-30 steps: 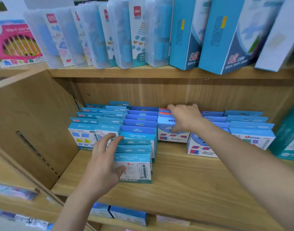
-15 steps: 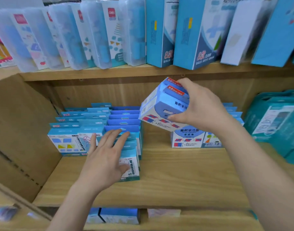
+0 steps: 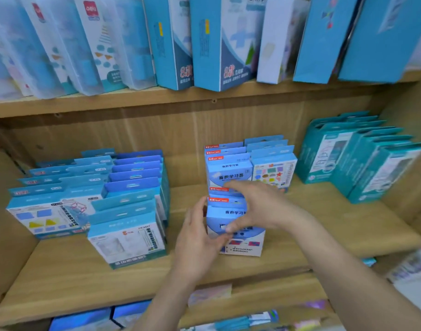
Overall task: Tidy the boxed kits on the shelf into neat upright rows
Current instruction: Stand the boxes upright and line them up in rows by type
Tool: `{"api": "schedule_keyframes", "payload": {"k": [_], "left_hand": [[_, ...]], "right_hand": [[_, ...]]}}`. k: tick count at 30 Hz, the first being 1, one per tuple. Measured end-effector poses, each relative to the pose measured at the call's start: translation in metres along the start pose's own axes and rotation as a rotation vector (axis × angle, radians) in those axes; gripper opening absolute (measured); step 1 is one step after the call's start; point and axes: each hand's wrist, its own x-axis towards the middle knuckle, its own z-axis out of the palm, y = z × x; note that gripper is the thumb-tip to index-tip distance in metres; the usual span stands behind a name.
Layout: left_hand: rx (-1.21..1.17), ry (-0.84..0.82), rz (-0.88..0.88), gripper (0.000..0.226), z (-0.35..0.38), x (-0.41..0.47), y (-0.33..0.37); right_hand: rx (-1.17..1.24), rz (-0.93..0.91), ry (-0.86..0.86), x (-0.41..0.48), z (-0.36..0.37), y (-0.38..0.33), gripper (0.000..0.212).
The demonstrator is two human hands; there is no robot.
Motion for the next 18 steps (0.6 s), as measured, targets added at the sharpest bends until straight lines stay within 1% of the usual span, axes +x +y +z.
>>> {"api": "schedule_keyframes", "payload": {"k": [1,3,4,5,8,10,11,15,18], "left_hand": [[-0.013,0.008,-0.013,0.087,0.003,-0.001,-0.001],[-0.037,0.022,-0.045,0.087,0.008,-0.003,-0.003],[-0.045,0.027,-0.069,0.086,0.010,-0.002,-0.003],[-0.054,0.026,-0.093,0.084,0.010,-0.002,-0.002],[-0.104,-0.023,-0.167,0.066,0.008,-0.001,0.003],[-0.168,-0.073,-0.193,0.051,0.005,-0.003,0.003],[-0.212,-0.085,-0.197,0.047,0.003,-0.005,0.002],[-0.307,-0.120,-0.185,0.045,-0.011,-0.021,-0.005],[-0.326,-0.123,-0.189,0.047,-0.015,-0.027,-0.008]], "right_hand": [[0.130,0.002,-0.014,-0.001,-0.002,0.005,0.081],[0.384,0.013,0.000,-0.002,-0.009,0.020,0.049],[0.463,0.032,0.016,-0.002,-0.012,0.029,0.034],[0.515,0.057,0.020,-0.003,-0.014,0.038,0.026],[0.689,0.163,-0.014,-0.005,-0.006,0.063,0.020],[0.777,0.216,0.035,-0.004,0.003,0.070,0.014],[0.835,0.235,0.080,-0.003,0.007,0.072,0.013],[1.090,0.342,0.342,0.002,0.016,0.078,0.010],[1.157,0.440,0.435,0.001,0.015,0.087,0.008]]}}
